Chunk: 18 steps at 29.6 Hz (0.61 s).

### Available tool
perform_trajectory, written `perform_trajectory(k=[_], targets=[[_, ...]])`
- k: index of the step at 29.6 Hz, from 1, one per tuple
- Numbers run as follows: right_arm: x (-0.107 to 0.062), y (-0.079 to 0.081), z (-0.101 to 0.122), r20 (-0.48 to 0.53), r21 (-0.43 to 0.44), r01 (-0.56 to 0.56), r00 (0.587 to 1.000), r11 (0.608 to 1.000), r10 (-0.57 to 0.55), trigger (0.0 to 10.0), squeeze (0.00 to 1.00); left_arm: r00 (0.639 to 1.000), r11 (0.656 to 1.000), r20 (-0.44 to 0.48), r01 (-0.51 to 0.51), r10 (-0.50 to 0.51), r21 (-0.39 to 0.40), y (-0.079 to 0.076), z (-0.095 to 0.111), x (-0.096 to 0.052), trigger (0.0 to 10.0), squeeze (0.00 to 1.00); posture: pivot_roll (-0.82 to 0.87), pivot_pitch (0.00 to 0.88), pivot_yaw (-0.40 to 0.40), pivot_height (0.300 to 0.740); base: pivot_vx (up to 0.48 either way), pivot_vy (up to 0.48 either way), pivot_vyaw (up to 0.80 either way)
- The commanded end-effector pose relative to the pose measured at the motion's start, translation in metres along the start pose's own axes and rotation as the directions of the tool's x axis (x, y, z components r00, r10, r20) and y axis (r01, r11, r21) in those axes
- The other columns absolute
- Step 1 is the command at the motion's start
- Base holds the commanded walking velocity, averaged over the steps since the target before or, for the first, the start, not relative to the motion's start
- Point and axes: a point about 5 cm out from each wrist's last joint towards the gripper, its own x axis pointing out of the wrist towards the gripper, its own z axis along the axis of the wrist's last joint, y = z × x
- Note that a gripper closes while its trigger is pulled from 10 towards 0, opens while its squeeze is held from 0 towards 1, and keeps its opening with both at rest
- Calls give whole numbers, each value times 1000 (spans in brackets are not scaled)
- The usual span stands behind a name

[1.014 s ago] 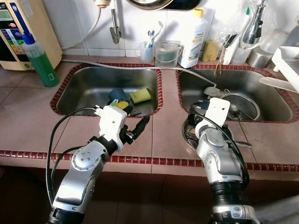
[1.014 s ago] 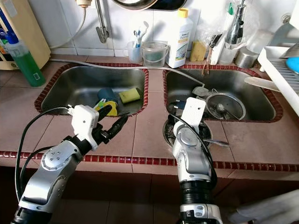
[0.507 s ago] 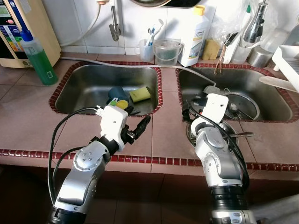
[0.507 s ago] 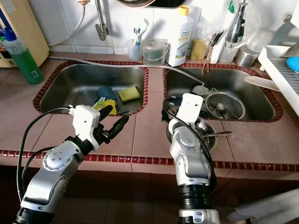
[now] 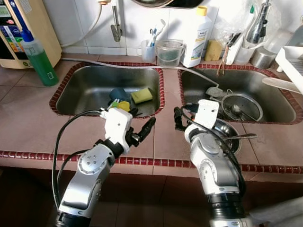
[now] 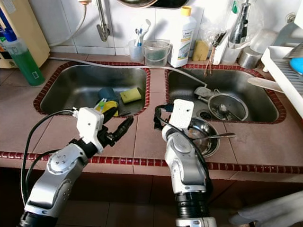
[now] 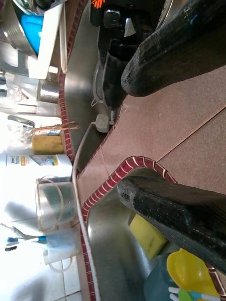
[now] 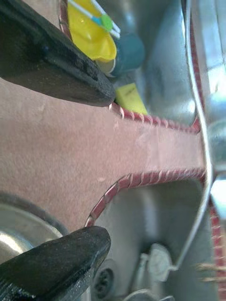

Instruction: Kitchen organization

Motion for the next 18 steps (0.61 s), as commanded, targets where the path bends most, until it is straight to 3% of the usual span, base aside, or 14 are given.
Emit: perform_trajectory(k=[1,13,18], targets=[[-4,4,8,50,-23,6,999,1000,-5,10000,0,1000,1000,0,-4,4,12,-1,-1,-1,10000,0,-156,55,-7,740,0,0,0],[-17,13,6,46,36,48,998,998,-49,10000,0,1000,1000,-10,14,-14,9,-2,-2,-1,10000,0,-166,61,-5,740,0,0,0],[-20,13,10,38,139,81,996,987,-87,10000,0,999,999,-30,-8,10,50,16,-4,-3,10000,0,-167,59,-5,740,0,0,0]])
